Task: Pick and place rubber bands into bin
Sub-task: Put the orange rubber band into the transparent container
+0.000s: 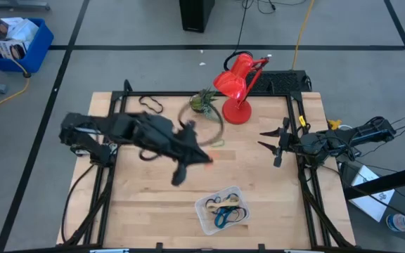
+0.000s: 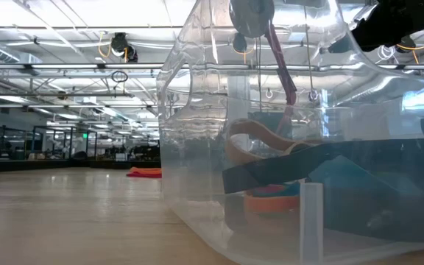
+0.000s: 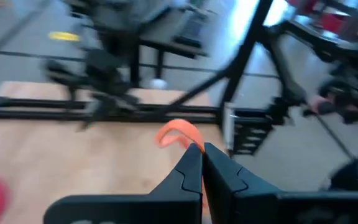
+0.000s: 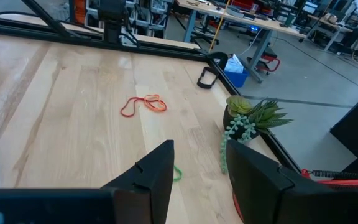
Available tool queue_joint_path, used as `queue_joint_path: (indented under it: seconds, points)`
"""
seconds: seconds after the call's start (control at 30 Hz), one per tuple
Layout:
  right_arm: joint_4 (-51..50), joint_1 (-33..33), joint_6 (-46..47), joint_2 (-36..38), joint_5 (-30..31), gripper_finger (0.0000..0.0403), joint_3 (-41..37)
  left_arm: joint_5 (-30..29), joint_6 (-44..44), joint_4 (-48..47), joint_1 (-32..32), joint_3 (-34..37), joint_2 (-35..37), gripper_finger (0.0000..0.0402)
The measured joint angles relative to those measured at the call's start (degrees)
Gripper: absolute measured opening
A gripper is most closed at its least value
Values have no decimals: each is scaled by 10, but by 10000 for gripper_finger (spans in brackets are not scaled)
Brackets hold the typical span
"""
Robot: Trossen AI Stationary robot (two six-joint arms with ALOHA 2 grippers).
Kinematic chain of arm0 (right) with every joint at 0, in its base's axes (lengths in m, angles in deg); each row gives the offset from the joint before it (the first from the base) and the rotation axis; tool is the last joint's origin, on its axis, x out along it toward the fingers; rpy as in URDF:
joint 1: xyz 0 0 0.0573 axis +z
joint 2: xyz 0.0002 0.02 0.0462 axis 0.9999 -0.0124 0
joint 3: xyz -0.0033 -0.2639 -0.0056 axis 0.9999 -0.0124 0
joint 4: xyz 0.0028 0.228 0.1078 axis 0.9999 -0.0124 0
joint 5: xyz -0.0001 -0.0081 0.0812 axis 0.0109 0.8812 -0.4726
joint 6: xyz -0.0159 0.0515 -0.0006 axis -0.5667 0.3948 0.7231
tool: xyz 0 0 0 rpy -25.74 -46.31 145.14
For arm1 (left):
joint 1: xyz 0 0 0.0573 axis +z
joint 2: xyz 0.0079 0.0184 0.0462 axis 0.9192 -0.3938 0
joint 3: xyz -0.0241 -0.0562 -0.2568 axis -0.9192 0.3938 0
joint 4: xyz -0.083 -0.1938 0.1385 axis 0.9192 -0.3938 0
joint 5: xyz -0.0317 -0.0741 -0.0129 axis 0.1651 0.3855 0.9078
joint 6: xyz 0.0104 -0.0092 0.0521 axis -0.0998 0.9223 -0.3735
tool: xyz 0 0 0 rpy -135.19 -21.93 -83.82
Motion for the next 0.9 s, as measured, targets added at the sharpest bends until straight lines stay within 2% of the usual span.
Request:
queue_joint_path:
  seconds: [0.23,0.4,0.53,0.73,0.9]
  points:
    - [0,0,6,0,0,144,0,41,10,16,-32,0,-98,5]
    - [-7,0,5,0,0,144,0,101,3,46,-50,0,-185,7]
    - [-23,0,6,0,0,144,0,125,27,65,-64,0,-250,12]
    - [-23,0,7,0,0,144,0,135,80,65,-68,1,-310,8]
    - [-23,0,7,0,0,144,0,125,84,64,-74,1,-350,11]
